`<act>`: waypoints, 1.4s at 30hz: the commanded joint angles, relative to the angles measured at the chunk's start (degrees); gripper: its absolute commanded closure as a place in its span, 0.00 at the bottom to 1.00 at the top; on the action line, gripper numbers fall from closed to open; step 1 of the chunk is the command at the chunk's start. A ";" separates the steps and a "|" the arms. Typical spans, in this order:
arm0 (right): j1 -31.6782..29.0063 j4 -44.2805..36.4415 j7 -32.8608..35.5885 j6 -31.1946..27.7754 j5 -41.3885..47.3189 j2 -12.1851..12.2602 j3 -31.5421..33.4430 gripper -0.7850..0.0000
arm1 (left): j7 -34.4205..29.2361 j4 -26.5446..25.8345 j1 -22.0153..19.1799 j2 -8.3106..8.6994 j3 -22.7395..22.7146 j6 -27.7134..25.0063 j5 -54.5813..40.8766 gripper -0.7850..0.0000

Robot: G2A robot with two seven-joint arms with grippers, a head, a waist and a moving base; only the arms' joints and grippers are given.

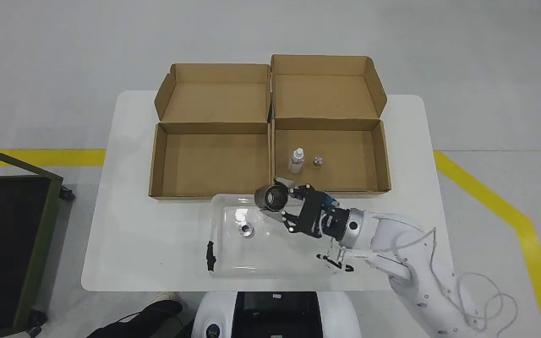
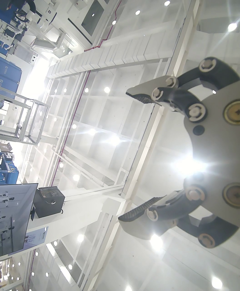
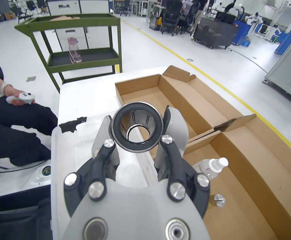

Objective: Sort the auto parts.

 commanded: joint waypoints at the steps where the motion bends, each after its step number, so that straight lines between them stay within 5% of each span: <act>1: 0.05 -0.53 -1.04 0.27 1.28 -0.04 0.59 1.00 | 0.00 0.00 0.00 0.00 0.00 0.00 0.00 0.00; 27: 1.75 -2.05 -7.61 0.96 14.57 -0.93 4.21 1.00 | 0.00 0.00 0.00 0.00 0.00 0.00 0.00 0.00; 42: 4.98 3.38 -4.26 1.58 11.70 -1.93 -0.44 1.00 | 0.00 0.00 0.00 0.00 0.00 0.00 0.00 0.00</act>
